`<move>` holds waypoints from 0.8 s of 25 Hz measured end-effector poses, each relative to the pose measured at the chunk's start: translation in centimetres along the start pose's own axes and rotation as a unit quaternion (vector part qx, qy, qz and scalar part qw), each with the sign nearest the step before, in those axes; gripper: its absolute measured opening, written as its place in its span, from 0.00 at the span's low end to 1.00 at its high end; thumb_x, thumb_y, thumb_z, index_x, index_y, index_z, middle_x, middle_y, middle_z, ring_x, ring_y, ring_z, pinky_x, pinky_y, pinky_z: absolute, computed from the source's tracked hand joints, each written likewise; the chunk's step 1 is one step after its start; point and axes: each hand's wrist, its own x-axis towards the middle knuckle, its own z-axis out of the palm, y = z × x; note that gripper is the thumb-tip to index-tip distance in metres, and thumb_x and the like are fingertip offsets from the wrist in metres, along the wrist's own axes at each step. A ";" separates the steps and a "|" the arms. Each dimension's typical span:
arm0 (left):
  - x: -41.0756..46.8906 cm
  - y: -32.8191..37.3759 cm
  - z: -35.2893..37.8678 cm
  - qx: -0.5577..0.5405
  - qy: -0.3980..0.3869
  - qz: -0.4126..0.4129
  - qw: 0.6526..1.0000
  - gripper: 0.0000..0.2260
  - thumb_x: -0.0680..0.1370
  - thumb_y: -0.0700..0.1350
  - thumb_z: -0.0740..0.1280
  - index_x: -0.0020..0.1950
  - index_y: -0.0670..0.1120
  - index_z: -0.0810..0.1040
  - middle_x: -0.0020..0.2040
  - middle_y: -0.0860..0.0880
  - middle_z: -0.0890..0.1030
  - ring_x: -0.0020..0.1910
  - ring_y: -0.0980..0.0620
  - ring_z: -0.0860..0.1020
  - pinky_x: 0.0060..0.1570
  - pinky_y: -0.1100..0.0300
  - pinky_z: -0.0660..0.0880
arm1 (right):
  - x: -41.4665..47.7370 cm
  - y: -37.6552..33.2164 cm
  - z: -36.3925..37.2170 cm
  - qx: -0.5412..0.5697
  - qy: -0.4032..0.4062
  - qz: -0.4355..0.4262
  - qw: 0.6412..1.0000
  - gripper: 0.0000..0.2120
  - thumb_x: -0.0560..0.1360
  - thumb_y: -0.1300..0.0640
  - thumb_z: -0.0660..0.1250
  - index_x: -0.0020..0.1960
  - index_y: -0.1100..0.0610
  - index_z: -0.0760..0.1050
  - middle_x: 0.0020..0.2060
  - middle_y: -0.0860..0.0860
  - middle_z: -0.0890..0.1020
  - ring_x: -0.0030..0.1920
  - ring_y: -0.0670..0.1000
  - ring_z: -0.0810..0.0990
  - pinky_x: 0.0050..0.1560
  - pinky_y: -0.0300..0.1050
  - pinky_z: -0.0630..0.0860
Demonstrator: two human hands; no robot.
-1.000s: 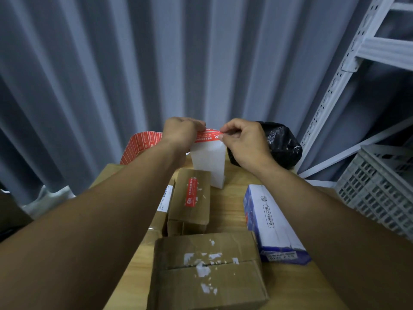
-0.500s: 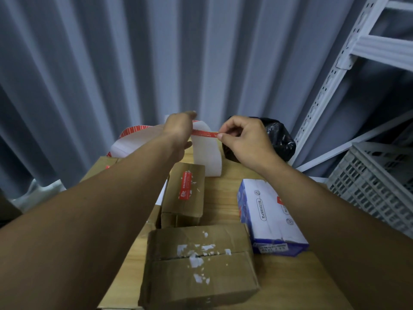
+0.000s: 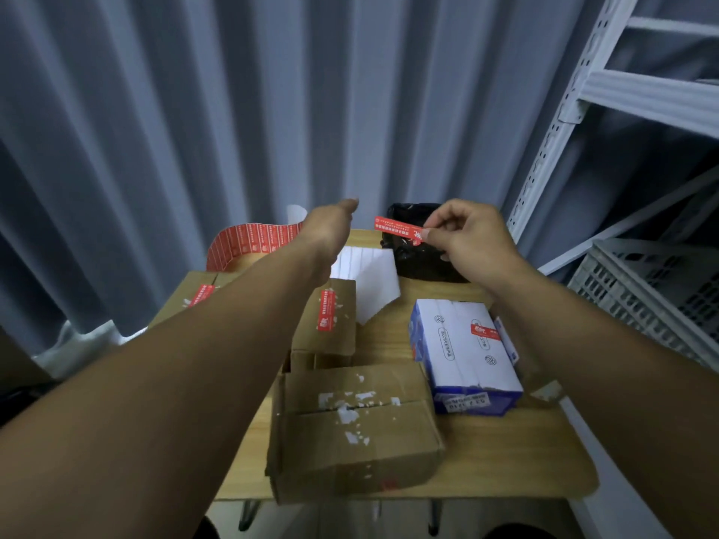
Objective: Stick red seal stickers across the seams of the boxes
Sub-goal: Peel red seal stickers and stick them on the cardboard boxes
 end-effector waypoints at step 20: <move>-15.1 -4.6 -8.0 0.107 -0.102 0.025 0.989 0.09 0.71 0.31 0.76 0.50 0.37 0.83 0.42 0.42 0.86 0.40 0.48 0.86 0.42 0.56 0.84 | -12.2 -4.4 0.7 0.022 -0.232 0.092 0.968 0.06 0.71 0.62 0.78 0.44 0.61 0.81 0.36 0.54 0.82 0.32 0.46 0.78 0.32 0.39 0.76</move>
